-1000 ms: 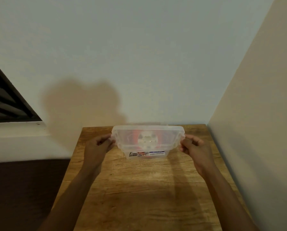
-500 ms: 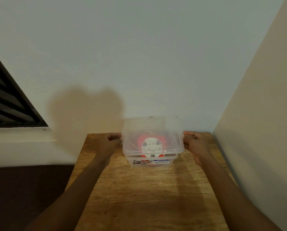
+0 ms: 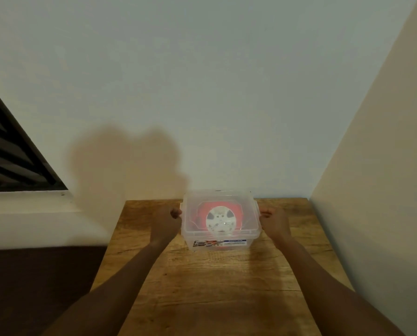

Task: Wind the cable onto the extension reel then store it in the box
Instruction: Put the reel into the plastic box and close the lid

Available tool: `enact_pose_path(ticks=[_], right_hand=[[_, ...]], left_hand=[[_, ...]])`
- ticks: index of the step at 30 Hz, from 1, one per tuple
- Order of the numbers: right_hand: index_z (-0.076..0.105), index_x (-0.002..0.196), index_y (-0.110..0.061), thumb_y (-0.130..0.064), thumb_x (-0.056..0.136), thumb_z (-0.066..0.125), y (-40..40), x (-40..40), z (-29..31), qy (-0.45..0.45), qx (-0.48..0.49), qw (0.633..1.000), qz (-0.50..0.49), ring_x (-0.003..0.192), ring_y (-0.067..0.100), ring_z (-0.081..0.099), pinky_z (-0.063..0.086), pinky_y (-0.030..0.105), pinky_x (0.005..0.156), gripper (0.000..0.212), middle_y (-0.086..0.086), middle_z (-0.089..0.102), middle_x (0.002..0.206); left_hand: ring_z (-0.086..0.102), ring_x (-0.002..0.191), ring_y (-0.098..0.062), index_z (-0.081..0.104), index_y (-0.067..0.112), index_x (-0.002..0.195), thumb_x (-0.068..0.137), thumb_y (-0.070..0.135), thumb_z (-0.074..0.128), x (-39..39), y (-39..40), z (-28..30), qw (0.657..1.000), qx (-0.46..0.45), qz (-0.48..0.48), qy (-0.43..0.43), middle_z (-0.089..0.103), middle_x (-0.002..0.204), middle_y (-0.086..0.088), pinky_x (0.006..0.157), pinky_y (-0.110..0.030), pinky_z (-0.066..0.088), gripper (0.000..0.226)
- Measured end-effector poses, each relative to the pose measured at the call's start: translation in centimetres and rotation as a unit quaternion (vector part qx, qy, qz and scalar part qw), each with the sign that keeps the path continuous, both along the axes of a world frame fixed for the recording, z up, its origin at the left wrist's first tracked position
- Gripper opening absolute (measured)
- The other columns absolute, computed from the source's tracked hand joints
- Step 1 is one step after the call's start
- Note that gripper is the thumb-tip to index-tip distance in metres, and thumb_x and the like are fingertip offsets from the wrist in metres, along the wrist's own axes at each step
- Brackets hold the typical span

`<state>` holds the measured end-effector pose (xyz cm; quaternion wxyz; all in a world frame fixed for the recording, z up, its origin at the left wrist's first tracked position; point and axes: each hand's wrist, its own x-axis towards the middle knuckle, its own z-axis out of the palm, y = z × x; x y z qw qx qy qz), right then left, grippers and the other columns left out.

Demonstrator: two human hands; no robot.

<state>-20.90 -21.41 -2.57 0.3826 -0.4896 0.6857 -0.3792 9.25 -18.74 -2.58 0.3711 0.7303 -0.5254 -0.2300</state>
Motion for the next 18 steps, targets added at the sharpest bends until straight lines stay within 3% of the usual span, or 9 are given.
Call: enact_pose_path(ticks=[3, 6, 12, 16, 18], right_hand=[[0.078, 0.104, -0.012, 0.008, 0.083, 0.058, 0.1, 0.2, -0.2, 0.009, -0.012, 1.000, -0.003, 0.079, 0.019, 0.072, 0.062, 0.043, 0.074, 0.035, 0.002, 0.076, 0.088], [0.077, 0.105, -0.012, 0.006, 0.084, 0.061, 0.4, 0.2, -0.5, 0.007, -0.009, 1.000, -0.007, 0.079, 0.020, 0.072, 0.062, 0.043, 0.074, 0.032, 0.002, 0.076, 0.088], [0.075, 0.104, -0.013, 0.003, 0.084, 0.068, 0.8, -0.1, -1.2, -0.073, 0.023, 0.996, -0.039, 0.071, 0.020, 0.074, 0.063, 0.042, 0.065, 0.027, 0.002, 0.076, 0.083], [0.072, 0.100, -0.011, -0.023, 0.096, 0.062, 2.0, 0.1, -3.3, -0.067, 0.030, 0.992, -0.101, 0.077, 0.023, 0.071, 0.062, 0.046, 0.072, 0.016, 0.005, 0.073, 0.087], [0.069, 0.085, -0.007, -0.042, 0.097, 0.057, 3.2, 0.5, -4.7, -0.064, 0.036, 0.991, -0.114, 0.070, 0.025, 0.069, 0.061, 0.045, 0.069, 0.039, 0.011, 0.071, 0.078]], left_hand=[[0.065, 0.082, -0.024, 0.077, -0.001, 0.093, 0.087, -0.008, 0.068, 0.1, 0.3, -0.7, 1.000, 0.011, 0.006, 0.007, 0.074, 0.090, -0.014, 0.070, -0.029, 0.055, 0.013], [0.066, 0.079, -0.024, 0.077, 0.002, 0.090, 0.088, -0.008, 0.068, 0.2, 0.4, -1.1, 0.999, 0.023, 0.012, 0.042, 0.072, 0.086, -0.011, 0.065, -0.026, 0.051, 0.014], [0.066, 0.071, -0.025, 0.072, 0.015, 0.078, 0.090, -0.006, 0.067, 0.8, 0.8, -1.6, 0.989, 0.035, 0.010, 0.144, 0.072, 0.080, -0.011, 0.059, -0.031, 0.057, 0.025], [0.071, 0.083, -0.023, 0.069, 0.016, 0.097, 0.100, 0.019, 0.066, 0.3, 1.7, -3.2, 0.969, 0.061, 0.063, 0.230, 0.073, 0.097, -0.007, 0.058, -0.028, 0.059, 0.005], [0.074, 0.084, -0.024, 0.070, 0.016, 0.103, 0.101, 0.033, 0.066, -0.2, 2.6, -4.4, 0.958, 0.093, 0.071, 0.263, 0.074, 0.099, -0.007, 0.058, -0.029, 0.059, 0.018]])
